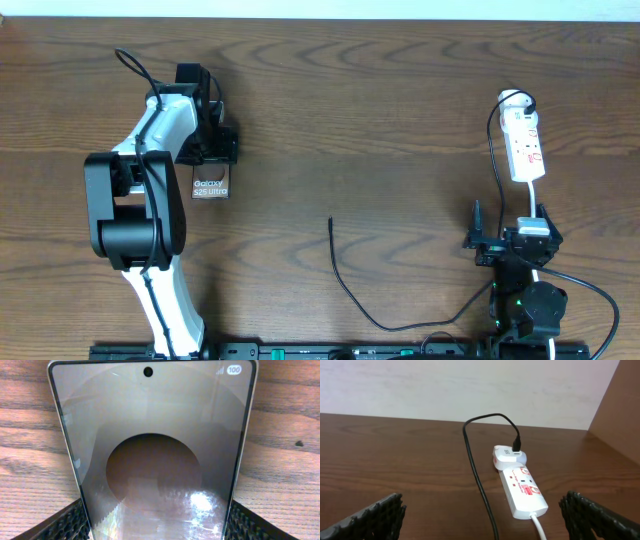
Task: Plug charger to phone and switch on socket
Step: 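Close the left gripper on the phone's bottom edge, then lift the phone with the left gripper and rotate it sideways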
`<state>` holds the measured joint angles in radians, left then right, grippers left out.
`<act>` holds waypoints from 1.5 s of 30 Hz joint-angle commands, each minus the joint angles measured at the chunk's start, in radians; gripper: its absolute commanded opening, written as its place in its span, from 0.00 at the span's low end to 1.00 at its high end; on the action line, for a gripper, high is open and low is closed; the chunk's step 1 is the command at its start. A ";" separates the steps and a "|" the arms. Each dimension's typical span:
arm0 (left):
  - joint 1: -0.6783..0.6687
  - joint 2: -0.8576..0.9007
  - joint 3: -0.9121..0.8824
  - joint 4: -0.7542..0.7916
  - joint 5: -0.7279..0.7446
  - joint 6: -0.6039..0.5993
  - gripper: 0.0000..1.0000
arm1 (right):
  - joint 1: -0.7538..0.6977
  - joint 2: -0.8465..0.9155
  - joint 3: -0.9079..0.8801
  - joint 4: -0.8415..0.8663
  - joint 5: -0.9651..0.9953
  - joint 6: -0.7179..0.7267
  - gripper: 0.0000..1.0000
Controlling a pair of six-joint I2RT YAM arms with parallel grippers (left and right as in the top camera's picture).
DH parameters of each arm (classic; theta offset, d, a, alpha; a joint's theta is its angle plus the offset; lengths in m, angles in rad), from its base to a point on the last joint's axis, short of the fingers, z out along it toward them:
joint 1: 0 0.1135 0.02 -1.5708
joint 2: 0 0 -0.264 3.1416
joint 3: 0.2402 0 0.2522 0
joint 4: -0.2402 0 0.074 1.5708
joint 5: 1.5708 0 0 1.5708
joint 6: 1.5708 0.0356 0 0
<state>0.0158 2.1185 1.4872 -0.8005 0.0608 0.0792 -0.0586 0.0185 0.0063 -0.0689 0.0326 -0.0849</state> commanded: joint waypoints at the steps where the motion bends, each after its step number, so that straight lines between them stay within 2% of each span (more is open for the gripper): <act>1: -0.002 0.053 -0.011 -0.001 -0.002 -0.001 0.75 | 0.000 -0.005 -0.001 -0.003 -0.002 -0.010 0.99; 11: -0.002 0.053 -0.011 -0.001 -0.002 -0.001 0.67 | 0.000 -0.005 -0.001 -0.003 -0.002 -0.010 0.99; 14: -0.002 0.053 -0.011 -0.002 -0.002 -0.001 0.61 | 0.000 -0.005 -0.001 -0.003 -0.002 -0.010 0.99; 21: -0.002 0.053 -0.011 -0.001 -0.002 -0.001 0.40 | 0.000 -0.005 -0.001 -0.003 -0.002 -0.010 0.99; 22: -0.002 0.053 -0.011 -0.001 -0.002 -0.001 0.34 | 0.000 -0.005 -0.001 -0.003 -0.002 -0.010 0.99; 26: -0.002 0.053 -0.011 -0.001 -0.002 -0.001 0.19 | 0.000 -0.005 -0.001 -0.003 -0.002 -0.010 0.99; 27: -0.002 0.053 -0.011 -0.001 -0.002 -0.001 0.10 | 0.000 -0.005 -0.001 -0.003 -0.002 -0.010 0.99; 28: -0.002 0.053 -0.011 -0.001 -0.002 -0.001 0.07 | 0.000 -0.005 -0.001 -0.003 -0.002 -0.010 0.99; 34: -0.002 0.011 0.003 -0.010 -0.002 -0.001 0.08 | 0.000 -0.005 -0.001 -0.003 -0.002 -0.010 0.99; 45: -0.002 -0.339 0.026 -0.021 0.025 -0.001 0.07 | 0.000 -0.005 -0.001 -0.003 -0.002 -0.010 0.99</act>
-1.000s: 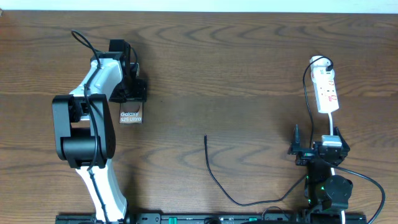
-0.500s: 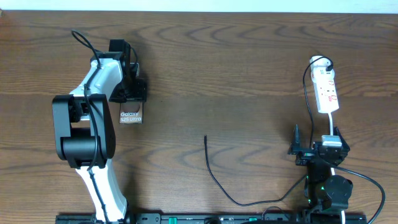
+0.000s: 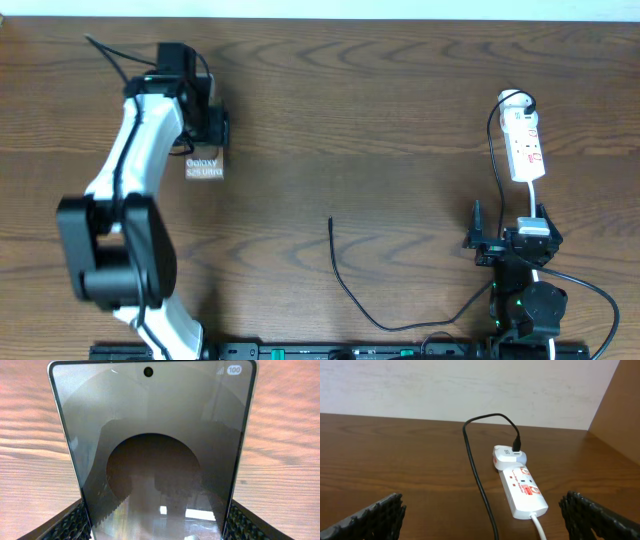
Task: Plug charger to phone and switch on socket
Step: 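Lift the phone with the left gripper and rotate it sideways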
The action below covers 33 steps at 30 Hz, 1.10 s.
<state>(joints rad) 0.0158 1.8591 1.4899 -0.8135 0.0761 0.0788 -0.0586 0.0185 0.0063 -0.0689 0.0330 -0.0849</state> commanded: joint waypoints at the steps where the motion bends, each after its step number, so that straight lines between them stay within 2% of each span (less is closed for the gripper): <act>1: -0.002 -0.100 0.023 -0.011 0.014 -0.001 0.07 | 0.000 -0.005 -0.001 -0.003 -0.002 -0.010 0.99; 5: -0.002 -0.149 0.023 -0.027 0.022 -0.007 0.07 | 0.000 -0.005 -0.001 -0.003 -0.002 -0.010 0.99; 9: -0.002 -0.159 0.023 -0.074 0.132 -0.051 0.07 | 0.000 -0.005 -0.001 -0.003 -0.002 -0.010 0.99; 14: -0.002 -0.159 0.023 -0.076 0.420 -0.214 0.07 | 0.000 -0.005 -0.001 -0.003 -0.002 -0.010 0.99; 16: 0.001 -0.159 0.023 -0.059 0.550 -0.340 0.07 | 0.000 -0.005 -0.001 -0.003 -0.002 -0.010 0.99; 18: 0.002 -0.159 0.023 -0.048 0.610 -0.424 0.08 | 0.000 -0.005 -0.001 -0.003 -0.002 -0.010 0.99; 21: 0.008 -0.159 0.023 -0.029 0.731 -0.649 0.07 | 0.000 -0.005 -0.001 -0.003 -0.002 -0.010 0.99; 25: 0.035 -0.159 0.023 -0.007 0.901 -0.888 0.08 | 0.000 -0.005 -0.001 -0.003 -0.002 -0.010 0.99; 28: 0.058 -0.159 0.023 -0.008 0.977 -1.028 0.07 | 0.000 -0.005 -0.001 -0.003 -0.002 -0.010 0.99; 33: 0.090 -0.159 0.023 -0.008 1.117 -1.159 0.07 | 0.000 -0.005 -0.001 -0.003 -0.002 -0.010 0.99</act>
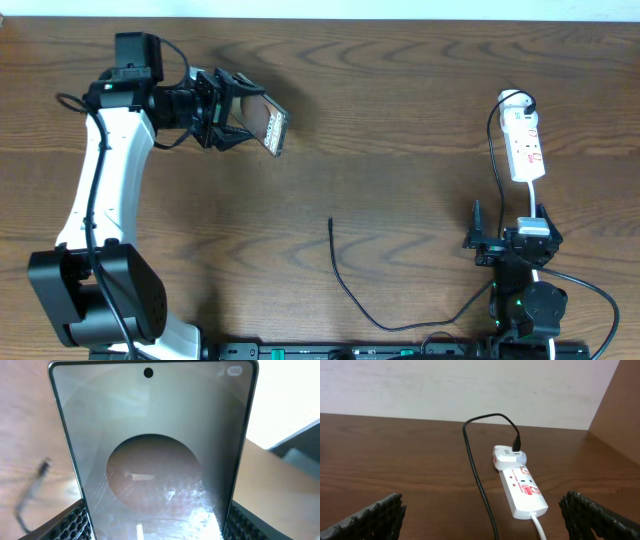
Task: Plug charger to phone and switch on socket
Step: 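Lift the phone with the left gripper and rotate it sideways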
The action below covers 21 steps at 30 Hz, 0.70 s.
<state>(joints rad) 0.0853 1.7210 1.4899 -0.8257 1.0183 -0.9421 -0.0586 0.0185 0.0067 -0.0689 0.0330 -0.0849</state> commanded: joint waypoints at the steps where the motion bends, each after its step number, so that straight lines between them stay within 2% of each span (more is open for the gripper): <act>1: 0.025 -0.021 0.023 0.005 0.196 -0.145 0.07 | 0.000 -0.005 -0.001 -0.003 -0.002 -0.010 0.99; 8: 0.055 -0.021 0.023 0.004 0.311 -0.217 0.07 | 0.000 -0.005 -0.001 -0.003 -0.002 -0.010 0.99; 21: 0.062 -0.021 0.021 0.003 0.286 -0.199 0.08 | 0.000 -0.005 -0.001 -0.003 -0.002 -0.010 0.99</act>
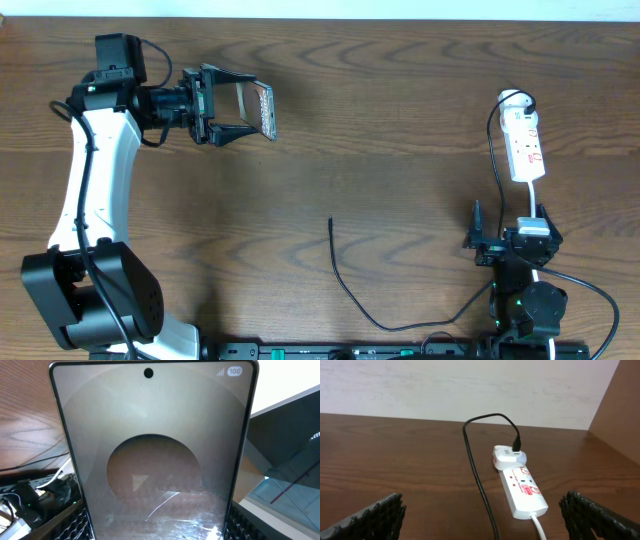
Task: Plug charger to phone and switch on socket
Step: 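Lift the phone with the left gripper and rotate it sideways, then move the right gripper toward the phone held by the left gripper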
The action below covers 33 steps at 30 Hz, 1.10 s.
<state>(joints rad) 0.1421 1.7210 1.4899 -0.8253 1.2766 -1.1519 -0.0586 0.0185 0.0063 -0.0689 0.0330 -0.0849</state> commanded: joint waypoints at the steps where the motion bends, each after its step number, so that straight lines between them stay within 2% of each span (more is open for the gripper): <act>1: 0.005 -0.021 0.021 -0.002 0.002 0.014 0.08 | 0.000 -0.005 -0.001 -0.003 -0.002 -0.010 0.99; 5: 0.000 -0.021 0.019 -0.037 -0.202 0.067 0.07 | 0.000 -0.005 -0.001 -0.003 -0.002 -0.010 0.99; 7: -0.018 -0.021 0.019 -0.146 -0.445 0.067 0.07 | 0.000 -0.005 -0.001 -0.003 -0.002 -0.010 0.99; 10: -0.055 -0.021 0.019 -0.212 -0.668 0.066 0.07 | 0.000 -0.005 -0.001 -0.003 -0.002 -0.010 0.99; 14: -0.118 -0.021 0.019 -0.260 -0.835 0.066 0.08 | 0.000 -0.005 -0.001 -0.003 -0.002 -0.010 0.99; 16: -0.176 -0.021 0.019 -0.284 -0.972 0.028 0.07 | 0.000 -0.005 -0.001 -0.003 -0.002 -0.010 0.99; 23: -0.262 -0.008 -0.014 -0.285 -1.064 -0.063 0.08 | 0.000 -0.005 -0.001 -0.003 -0.002 -0.010 0.99; 33: -0.296 0.026 -0.015 -0.280 -1.065 -0.066 0.07 | 0.000 -0.005 -0.001 -0.003 -0.002 -0.010 0.99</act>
<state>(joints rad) -0.1535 1.7443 1.4792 -1.1030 0.2298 -1.2057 -0.0586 0.0185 0.0067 -0.0689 0.0326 -0.0849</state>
